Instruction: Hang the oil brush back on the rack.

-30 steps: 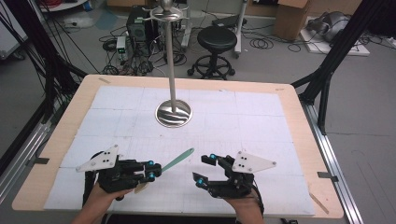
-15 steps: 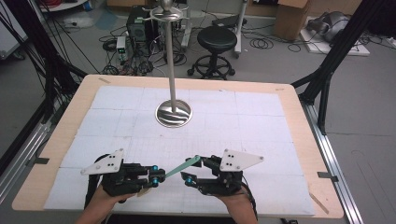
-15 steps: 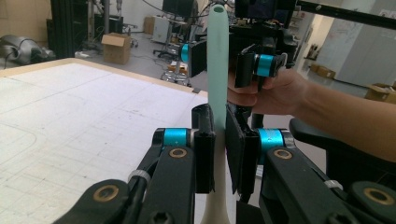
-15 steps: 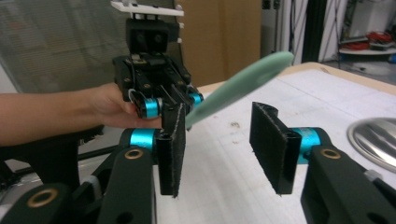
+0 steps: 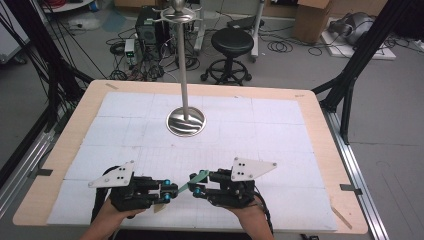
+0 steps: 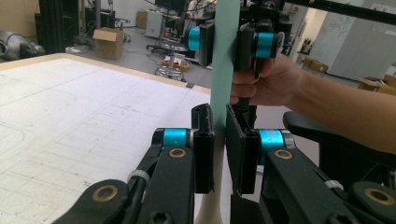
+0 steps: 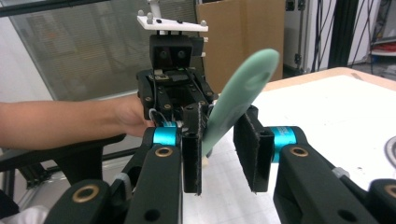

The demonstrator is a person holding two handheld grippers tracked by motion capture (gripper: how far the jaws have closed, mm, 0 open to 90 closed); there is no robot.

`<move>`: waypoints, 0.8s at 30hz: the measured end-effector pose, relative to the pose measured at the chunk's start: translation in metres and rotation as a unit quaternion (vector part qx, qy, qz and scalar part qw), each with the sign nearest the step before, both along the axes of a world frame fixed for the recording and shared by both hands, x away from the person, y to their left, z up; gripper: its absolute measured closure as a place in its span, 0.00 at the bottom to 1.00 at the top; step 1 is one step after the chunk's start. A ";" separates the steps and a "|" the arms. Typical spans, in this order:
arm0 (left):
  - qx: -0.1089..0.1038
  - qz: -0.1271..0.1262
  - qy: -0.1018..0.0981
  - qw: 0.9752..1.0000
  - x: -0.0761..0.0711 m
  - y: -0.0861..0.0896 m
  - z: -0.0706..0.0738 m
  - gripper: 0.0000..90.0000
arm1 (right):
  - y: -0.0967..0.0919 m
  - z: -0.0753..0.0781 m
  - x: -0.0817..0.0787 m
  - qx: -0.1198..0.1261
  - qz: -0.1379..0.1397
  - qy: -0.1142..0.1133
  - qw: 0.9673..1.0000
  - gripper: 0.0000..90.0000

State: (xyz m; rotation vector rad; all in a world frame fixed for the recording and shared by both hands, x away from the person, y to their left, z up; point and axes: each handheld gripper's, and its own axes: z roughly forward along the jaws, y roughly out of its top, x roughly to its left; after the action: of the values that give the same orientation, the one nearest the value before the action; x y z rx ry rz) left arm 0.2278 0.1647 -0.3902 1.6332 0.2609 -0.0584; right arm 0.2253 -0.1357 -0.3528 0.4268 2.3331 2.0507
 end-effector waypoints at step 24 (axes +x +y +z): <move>0.019 0.018 0.015 1.000 0.000 0.000 0.000 0.62 | 0.008 0.013 0.000 -0.020 -0.001 0.020 1.000 0.88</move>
State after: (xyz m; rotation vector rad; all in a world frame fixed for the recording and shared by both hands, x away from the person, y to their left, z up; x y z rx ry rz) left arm 0.2282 0.1647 -0.3898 1.6655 0.3158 -0.0498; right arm 0.2252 -0.1281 -0.3397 0.4733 2.3919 2.0094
